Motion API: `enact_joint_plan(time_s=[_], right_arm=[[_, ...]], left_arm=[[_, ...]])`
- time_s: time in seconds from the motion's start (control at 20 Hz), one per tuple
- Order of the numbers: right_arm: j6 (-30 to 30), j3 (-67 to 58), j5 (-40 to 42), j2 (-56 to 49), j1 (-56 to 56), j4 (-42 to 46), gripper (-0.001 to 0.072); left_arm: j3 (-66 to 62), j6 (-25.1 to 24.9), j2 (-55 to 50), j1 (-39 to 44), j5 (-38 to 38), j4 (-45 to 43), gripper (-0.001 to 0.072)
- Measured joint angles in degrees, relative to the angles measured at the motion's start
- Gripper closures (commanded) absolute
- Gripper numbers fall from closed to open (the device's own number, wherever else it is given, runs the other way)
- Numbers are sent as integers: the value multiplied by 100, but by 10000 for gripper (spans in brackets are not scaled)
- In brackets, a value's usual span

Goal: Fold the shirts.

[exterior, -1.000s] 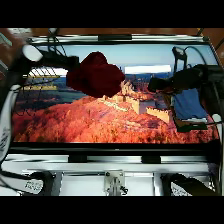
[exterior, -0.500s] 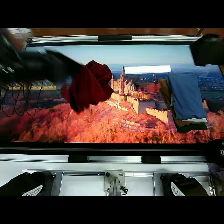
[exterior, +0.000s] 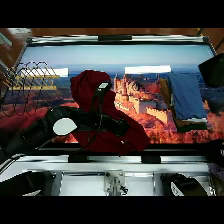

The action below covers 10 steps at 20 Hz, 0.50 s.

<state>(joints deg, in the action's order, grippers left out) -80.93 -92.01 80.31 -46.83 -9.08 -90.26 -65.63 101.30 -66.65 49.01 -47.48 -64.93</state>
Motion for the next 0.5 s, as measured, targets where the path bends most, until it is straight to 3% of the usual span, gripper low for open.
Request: enact_joint_plan(time_s=[0.15, 0.3, 0.5], right_arm=[[-81, 114, 695, -358, 0, -269, 43], [-201, 634, 925, -802, 0, -527, 43], [-315, 1788, 691, -1432, 0, -898, 43]], left_arm=[[138, -280, 256, -782, -1025, -254, -13], [595, -605, 748, -2068, -1792, -466, -13], [1969, -1158, 1335, -3794, -2332, 289, -13]])
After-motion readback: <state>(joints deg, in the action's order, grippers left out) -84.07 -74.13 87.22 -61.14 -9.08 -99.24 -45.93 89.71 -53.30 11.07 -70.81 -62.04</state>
